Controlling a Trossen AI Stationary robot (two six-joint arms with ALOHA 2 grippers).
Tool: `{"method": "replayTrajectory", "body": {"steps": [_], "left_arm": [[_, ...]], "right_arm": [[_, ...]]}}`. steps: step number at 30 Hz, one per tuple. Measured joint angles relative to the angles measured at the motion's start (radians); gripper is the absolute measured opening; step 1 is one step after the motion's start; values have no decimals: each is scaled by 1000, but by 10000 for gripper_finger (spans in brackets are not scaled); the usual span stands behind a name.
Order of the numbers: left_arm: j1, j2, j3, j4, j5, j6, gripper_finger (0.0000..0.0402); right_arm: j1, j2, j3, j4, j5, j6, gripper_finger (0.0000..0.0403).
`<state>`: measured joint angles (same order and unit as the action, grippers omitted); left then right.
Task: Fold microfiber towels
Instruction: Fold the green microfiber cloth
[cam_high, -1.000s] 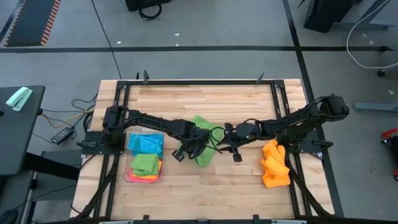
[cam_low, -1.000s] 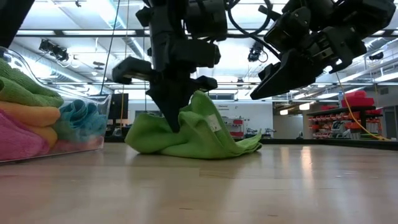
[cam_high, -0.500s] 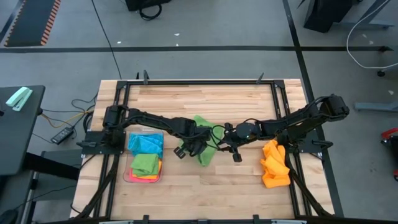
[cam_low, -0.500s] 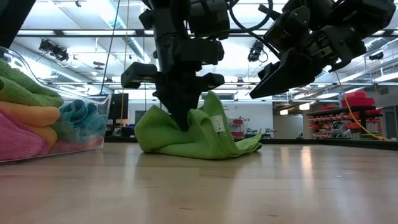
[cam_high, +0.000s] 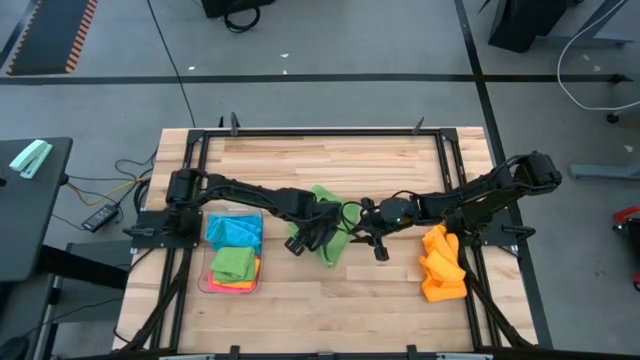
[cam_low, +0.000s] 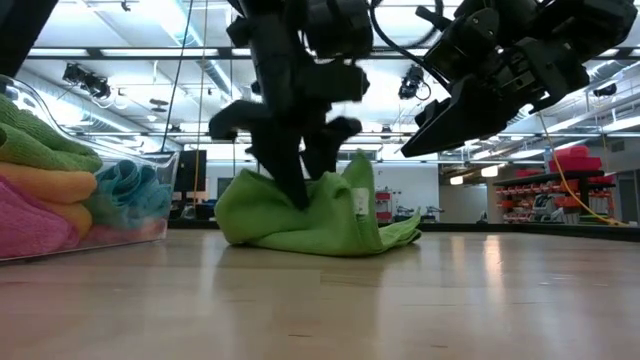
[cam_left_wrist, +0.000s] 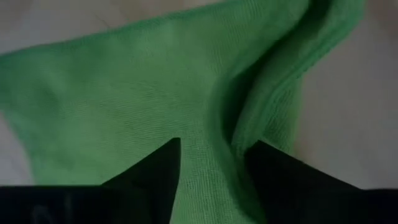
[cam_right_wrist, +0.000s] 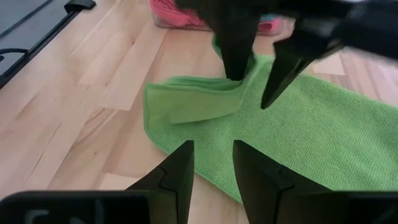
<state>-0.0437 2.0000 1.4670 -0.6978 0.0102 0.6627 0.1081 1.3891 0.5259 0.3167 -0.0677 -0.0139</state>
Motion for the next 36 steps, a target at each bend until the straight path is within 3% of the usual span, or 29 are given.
{"method": "replayTrajectory", "body": {"steps": [5,11,19,26,30,36], "left_arm": [[23,-39,0,-1,1,-50,212],[42,-64,0,-20,19,-111,191],[20,-106,0,-168,167,-242,160],[-61,-130,0,-292,35,-464,163],[-117,-130,-2,-375,-75,-595,194],[-185,-124,-2,-336,-97,-658,257]], "right_arm": [[0,0,0,3,0,0,119],[0,0,0,4,0,0,119],[0,0,1,4,0,-4,119],[0,0,1,9,0,-8,119],[0,0,1,11,0,-6,119],[0,0,1,13,0,-5,119]]}}
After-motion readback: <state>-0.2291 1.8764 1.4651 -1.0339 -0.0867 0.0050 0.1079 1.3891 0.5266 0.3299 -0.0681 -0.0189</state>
